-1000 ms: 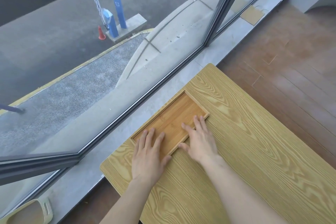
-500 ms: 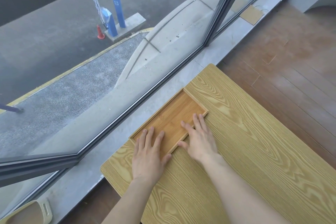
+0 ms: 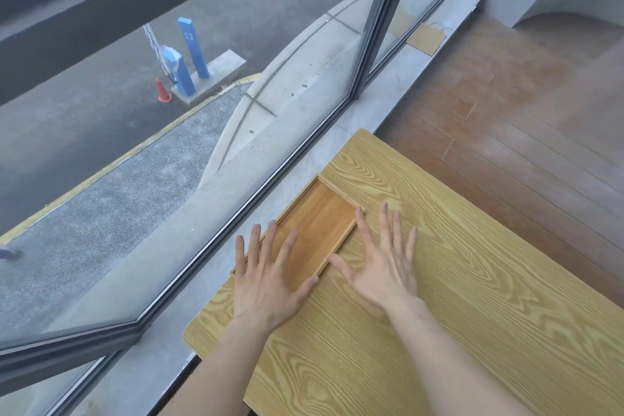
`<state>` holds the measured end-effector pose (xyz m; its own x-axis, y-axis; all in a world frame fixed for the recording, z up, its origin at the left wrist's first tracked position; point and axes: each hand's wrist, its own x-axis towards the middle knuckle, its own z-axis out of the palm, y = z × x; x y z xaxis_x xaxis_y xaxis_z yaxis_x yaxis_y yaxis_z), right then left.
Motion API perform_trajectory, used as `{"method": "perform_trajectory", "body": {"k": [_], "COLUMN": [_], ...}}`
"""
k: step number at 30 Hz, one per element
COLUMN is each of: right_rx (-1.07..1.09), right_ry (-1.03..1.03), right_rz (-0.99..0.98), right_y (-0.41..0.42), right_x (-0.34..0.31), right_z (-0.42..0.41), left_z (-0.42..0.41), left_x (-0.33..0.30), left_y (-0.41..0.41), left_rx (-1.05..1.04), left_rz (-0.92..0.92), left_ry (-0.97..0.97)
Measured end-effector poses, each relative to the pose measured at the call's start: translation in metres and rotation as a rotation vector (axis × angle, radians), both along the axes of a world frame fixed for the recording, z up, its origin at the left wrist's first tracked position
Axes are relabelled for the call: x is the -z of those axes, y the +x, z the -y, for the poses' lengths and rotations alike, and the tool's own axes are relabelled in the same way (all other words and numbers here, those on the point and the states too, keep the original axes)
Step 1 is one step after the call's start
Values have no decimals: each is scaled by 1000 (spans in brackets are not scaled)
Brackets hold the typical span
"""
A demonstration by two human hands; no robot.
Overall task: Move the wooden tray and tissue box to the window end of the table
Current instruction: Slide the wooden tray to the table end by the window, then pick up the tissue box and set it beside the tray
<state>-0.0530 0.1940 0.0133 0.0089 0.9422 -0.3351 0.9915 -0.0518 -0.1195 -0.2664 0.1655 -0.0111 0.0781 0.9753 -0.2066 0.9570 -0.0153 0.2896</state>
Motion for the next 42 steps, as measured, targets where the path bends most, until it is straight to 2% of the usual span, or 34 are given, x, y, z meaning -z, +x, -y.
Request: {"method": "perform_trajectory", "body": {"k": [8,18,30,38,42], "right_rx": [192,449,725,972,1081], "right_ry": [98,97,145,145,176], "right_rz": [34,127,127,56,-32], "right_y": [49,143,306,423,470], "right_x": [-44,-83,-95,-71,-55], "right_z": [26,103,270,392,433], "left_z": [-45,-40,57,162,203], "left_x": [-44,-82,-100,-92,-83], "left_y": [26,130,320,456,509], "left_rx": [168,395,651,820,839], "left_rz": [-23,39,55,50,43], "left_ry": [69,181,186,137,92]}}
